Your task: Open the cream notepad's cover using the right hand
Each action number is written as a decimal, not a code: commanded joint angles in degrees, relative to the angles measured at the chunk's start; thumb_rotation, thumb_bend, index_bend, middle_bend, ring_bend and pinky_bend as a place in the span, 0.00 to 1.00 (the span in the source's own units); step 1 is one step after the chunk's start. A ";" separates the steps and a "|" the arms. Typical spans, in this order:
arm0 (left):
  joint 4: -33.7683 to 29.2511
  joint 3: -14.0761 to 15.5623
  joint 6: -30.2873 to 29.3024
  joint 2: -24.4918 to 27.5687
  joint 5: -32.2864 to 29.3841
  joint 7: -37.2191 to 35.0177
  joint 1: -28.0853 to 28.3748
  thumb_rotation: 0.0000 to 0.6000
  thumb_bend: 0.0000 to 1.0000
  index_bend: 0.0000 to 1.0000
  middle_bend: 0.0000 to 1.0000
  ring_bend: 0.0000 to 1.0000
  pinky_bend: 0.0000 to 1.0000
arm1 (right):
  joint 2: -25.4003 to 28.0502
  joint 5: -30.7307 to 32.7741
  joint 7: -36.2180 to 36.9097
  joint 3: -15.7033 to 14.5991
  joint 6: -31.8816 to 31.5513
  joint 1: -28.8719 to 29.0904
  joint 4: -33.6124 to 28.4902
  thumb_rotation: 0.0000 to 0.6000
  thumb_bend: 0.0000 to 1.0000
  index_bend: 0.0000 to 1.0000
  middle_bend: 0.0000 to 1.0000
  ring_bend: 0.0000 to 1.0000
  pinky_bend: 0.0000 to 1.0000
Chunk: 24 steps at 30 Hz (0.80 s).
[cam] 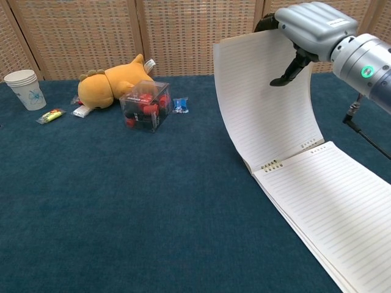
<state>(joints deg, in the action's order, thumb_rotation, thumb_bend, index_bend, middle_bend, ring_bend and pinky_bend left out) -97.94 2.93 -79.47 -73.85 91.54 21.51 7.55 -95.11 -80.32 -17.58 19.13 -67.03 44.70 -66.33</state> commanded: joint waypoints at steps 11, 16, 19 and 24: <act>-0.04 0.10 -0.13 0.34 -0.03 -0.67 0.04 1.00 0.00 0.00 0.00 0.00 0.00 | 3.25 3.62 -4.14 1.31 0.75 0.79 -7.51 1.00 0.08 0.00 0.00 0.00 0.12; -0.07 0.17 -0.18 0.39 0.08 -0.74 0.05 1.00 0.00 0.00 0.00 0.00 0.00 | 4.21 4.98 -5.24 1.54 0.99 0.79 -9.57 1.00 0.05 0.00 0.00 0.00 0.01; -0.09 0.21 -0.31 0.46 0.20 -0.83 0.03 1.00 0.00 0.00 0.00 0.00 0.00 | 4.62 5.62 -5.80 1.37 1.03 0.74 -10.53 1.00 0.05 0.00 0.00 0.00 0.00; -0.12 0.18 -0.69 0.55 0.36 -0.90 -0.06 1.00 0.00 0.00 0.00 0.00 0.00 | 5.66 6.20 -6.76 0.35 0.61 -0.11 -12.11 1.00 0.05 0.00 0.00 0.00 0.00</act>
<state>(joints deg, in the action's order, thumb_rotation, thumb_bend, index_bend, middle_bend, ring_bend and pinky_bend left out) -98.05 3.12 -80.15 -73.30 91.91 20.62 7.50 -89.72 -74.21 -24.16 19.76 -66.27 44.86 -78.14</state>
